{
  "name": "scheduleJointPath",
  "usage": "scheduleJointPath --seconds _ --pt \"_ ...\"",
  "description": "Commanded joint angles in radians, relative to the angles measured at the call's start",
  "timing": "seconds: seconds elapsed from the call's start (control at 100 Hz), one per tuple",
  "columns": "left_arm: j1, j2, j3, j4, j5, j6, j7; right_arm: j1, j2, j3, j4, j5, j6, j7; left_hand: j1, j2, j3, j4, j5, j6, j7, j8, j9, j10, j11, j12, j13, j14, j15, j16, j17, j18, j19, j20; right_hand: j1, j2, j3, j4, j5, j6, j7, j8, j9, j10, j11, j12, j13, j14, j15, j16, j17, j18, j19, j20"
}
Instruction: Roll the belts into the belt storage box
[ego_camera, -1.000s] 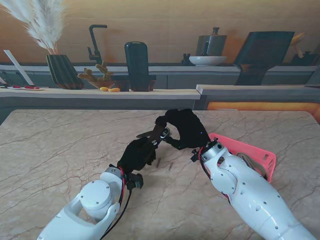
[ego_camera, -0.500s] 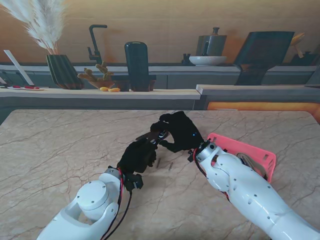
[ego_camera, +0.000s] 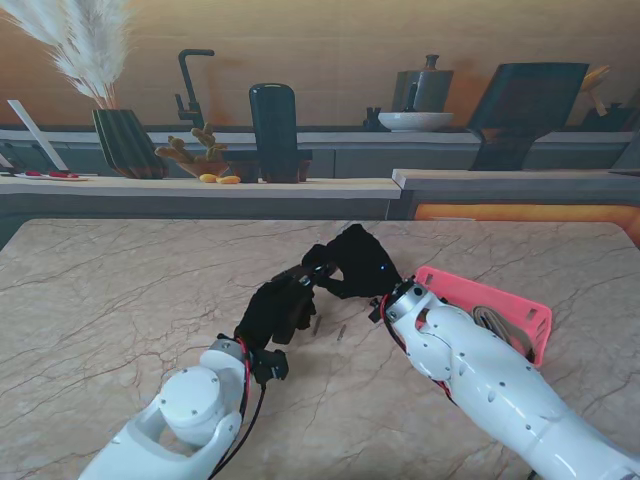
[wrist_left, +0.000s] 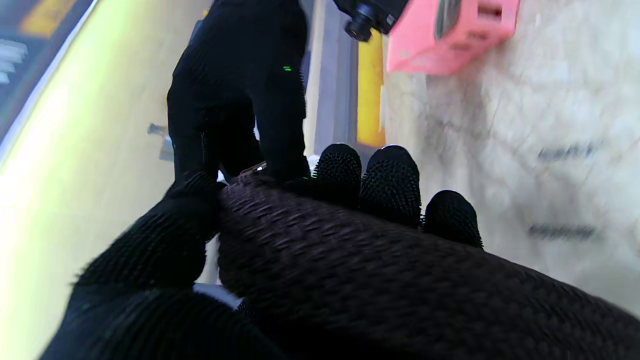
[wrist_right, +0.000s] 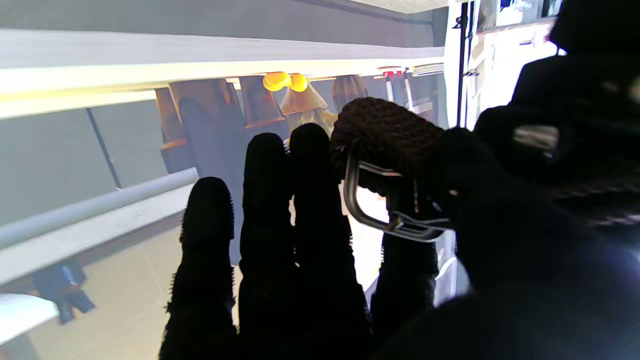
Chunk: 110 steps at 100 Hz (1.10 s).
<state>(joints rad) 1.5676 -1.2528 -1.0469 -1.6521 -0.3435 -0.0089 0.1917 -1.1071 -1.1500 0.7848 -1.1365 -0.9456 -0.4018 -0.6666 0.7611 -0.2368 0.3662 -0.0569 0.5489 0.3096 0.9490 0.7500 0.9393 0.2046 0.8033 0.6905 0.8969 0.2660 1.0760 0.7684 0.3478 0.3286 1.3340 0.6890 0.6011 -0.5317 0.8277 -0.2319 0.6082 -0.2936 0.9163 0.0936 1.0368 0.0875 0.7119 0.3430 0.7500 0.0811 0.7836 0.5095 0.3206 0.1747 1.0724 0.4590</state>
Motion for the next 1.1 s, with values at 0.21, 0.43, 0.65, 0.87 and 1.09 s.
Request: scheduleJointPath --seconds 0.21,0.43,0.65,0.87,1.09 --pt "-0.029 -0.013 0.020 0.071 0.189 -0.150 0.067 -0.091 -0.049 0.062 -0.077 0.171 0.109 0.110 -0.111 0.069 -0.271 0.052 -0.254 -0.202 -0.372 -0.144 -0.377 -0.021 -0.286 -0.103 -0.328 0.017 -0.299 -0.003 -0.207 -0.011 -0.201 -0.077 0.062 0.041 0.082 -0.020 0.232 0.039 0.161 0.080 0.063 -0.037 0.016 0.017 0.056 -0.008 0.056 0.048 0.042 0.028 0.048 -0.010" --pt "-0.054 -0.005 0.044 0.119 0.292 -0.231 0.070 -0.147 -0.082 0.097 -0.136 0.328 0.190 0.156 -0.143 0.011 -0.279 0.054 -0.339 -0.226 -0.501 -0.221 -0.608 -0.037 -0.474 -0.240 -0.599 -0.060 -0.654 -0.176 -0.310 -0.114 -0.475 -0.146 0.067 0.040 0.081 -0.019 0.239 0.047 0.150 0.092 0.066 -0.029 0.020 0.024 0.072 -0.003 0.076 0.062 0.059 0.023 0.065 -0.003" --pt "-0.098 -0.007 0.073 0.183 0.475 -0.254 0.140 -0.181 -0.097 0.108 -0.177 0.419 0.202 0.186 -0.110 -0.001 -0.226 0.050 -0.364 -0.157 -0.575 -0.304 -0.723 0.005 -0.517 -0.304 -0.711 -0.062 -0.745 -0.256 -0.374 -0.165 -0.615 -0.209 0.068 0.041 0.077 -0.019 0.244 0.047 0.145 0.105 0.066 -0.027 0.024 0.030 0.076 -0.008 0.083 0.069 0.062 0.017 0.070 -0.001" --pt "-0.095 -0.010 0.068 0.172 0.473 -0.190 0.151 -0.193 -0.091 0.104 -0.183 0.368 0.162 0.152 -0.051 0.025 -0.216 0.051 -0.364 -0.120 -0.598 -0.347 -0.751 0.047 -0.540 -0.360 -0.754 -0.036 -0.735 -0.280 -0.407 -0.160 -0.607 -0.226 0.070 0.041 0.075 -0.018 0.245 0.050 0.139 0.113 0.064 -0.025 0.024 0.034 0.077 -0.006 0.085 0.074 0.062 0.020 0.069 0.000" --pt "-0.099 -0.013 0.068 0.174 0.453 -0.168 0.146 -0.194 -0.085 0.096 -0.179 0.322 0.114 0.129 -0.053 0.020 -0.232 0.051 -0.362 -0.118 -0.615 -0.372 -0.754 0.055 -0.557 -0.388 -0.760 -0.031 -0.730 -0.295 -0.412 -0.155 -0.609 -0.242 0.070 0.039 0.076 -0.017 0.246 0.044 0.135 0.120 0.062 -0.026 0.024 0.036 0.074 -0.009 0.084 0.076 0.060 0.025 0.066 0.001"
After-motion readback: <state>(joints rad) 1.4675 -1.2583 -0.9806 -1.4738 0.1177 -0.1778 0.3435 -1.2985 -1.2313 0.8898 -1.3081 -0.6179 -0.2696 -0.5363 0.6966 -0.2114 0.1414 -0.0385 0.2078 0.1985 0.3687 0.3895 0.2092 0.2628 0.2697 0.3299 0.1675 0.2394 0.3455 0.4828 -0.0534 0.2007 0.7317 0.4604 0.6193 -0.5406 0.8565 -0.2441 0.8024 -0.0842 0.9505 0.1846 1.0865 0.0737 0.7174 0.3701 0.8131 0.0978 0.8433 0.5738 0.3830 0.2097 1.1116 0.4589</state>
